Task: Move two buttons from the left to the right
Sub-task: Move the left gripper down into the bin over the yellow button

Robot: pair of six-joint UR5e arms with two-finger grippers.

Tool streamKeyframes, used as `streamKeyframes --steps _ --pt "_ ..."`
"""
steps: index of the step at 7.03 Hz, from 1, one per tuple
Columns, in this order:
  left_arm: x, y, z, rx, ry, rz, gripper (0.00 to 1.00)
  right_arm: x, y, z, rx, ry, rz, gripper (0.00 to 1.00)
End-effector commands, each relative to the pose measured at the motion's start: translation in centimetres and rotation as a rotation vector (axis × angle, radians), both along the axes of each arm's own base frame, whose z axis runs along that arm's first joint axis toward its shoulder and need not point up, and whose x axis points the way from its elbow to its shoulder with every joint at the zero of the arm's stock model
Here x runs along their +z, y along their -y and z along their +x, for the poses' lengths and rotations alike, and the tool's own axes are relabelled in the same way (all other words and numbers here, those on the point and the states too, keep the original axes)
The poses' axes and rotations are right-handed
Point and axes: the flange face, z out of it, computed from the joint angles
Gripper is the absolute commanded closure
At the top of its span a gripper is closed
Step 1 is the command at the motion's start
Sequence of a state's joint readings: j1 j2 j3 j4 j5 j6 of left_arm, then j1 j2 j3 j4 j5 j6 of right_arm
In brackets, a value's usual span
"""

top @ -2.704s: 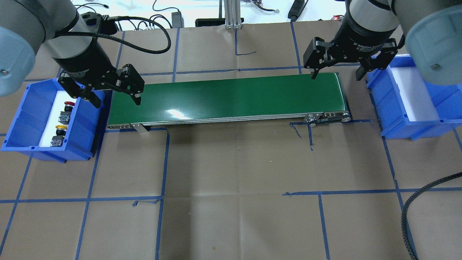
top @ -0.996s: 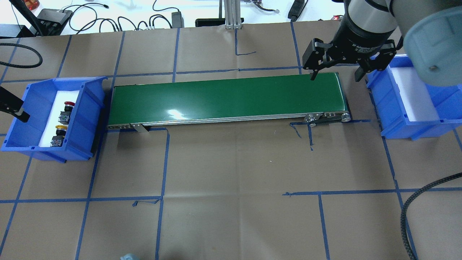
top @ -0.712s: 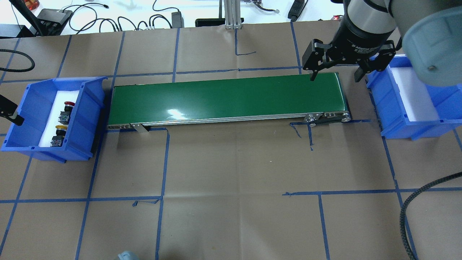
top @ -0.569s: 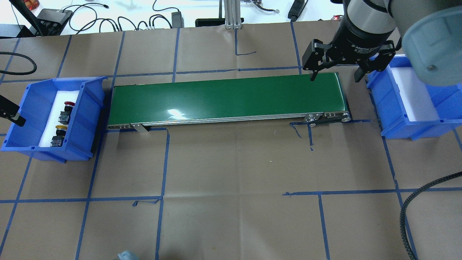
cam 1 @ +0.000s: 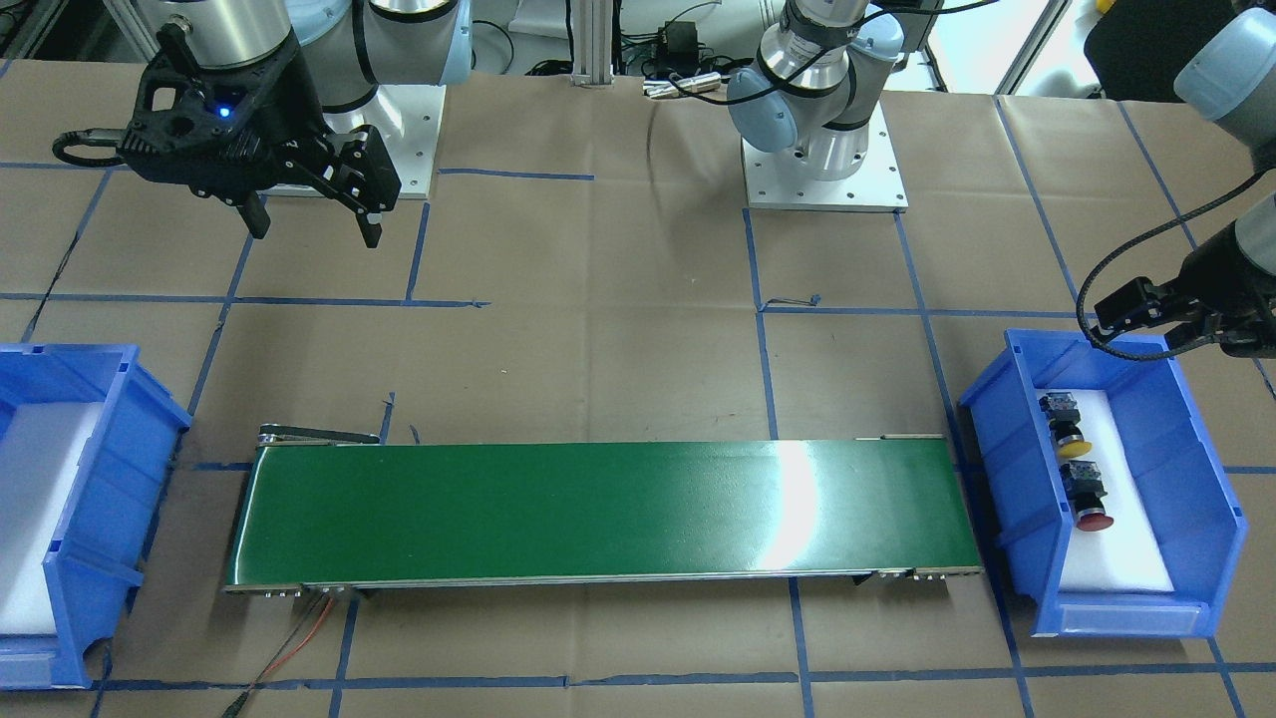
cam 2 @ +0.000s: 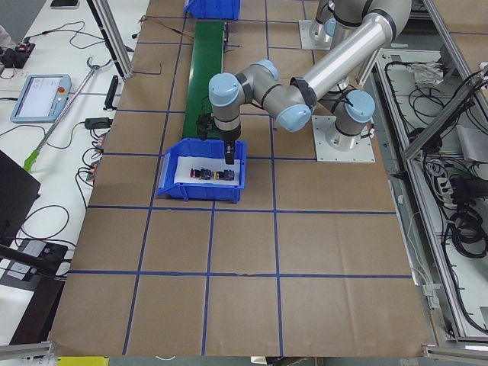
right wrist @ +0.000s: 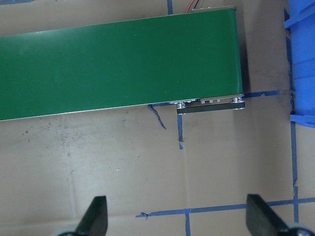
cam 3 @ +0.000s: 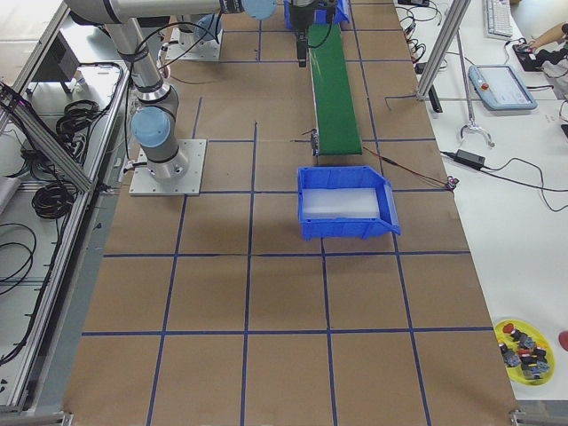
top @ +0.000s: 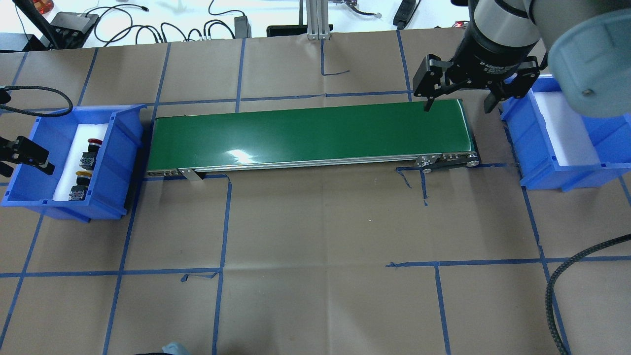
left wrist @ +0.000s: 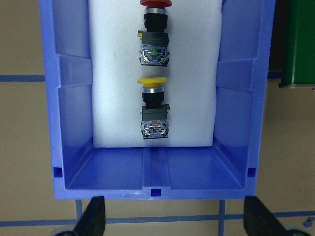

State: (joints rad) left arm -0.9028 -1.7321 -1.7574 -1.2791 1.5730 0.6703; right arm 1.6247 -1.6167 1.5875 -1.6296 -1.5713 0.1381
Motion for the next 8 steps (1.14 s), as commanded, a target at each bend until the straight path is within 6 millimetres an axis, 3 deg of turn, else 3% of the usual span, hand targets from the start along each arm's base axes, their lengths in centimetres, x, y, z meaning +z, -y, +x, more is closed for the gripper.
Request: streamKeyframes --steps 1,3,7,8 --pt "-5.2 1.4 0.8 -0.001 -0.009 0.005 0.00 0.3 -0.3 0.0 0.001 -0.001 -0.004 0.00" --pt "-8.7 0.7 0.2 -0.004 0.010 -0.014 0.00 0.4 -0.2 0.1 0.001 0.001 -0.007 0.00" --pt "-11.2 -0.1 -0.7 -0.006 0.000 -0.017 0.00 0.1 0.1 0.1 0.001 0.001 -0.005 0.00" --pt "-12.8 -0.3 -0.8 -0.007 0.016 -0.039 0.00 0.1 0.1 0.1 0.001 0.001 -0.007 0.00"
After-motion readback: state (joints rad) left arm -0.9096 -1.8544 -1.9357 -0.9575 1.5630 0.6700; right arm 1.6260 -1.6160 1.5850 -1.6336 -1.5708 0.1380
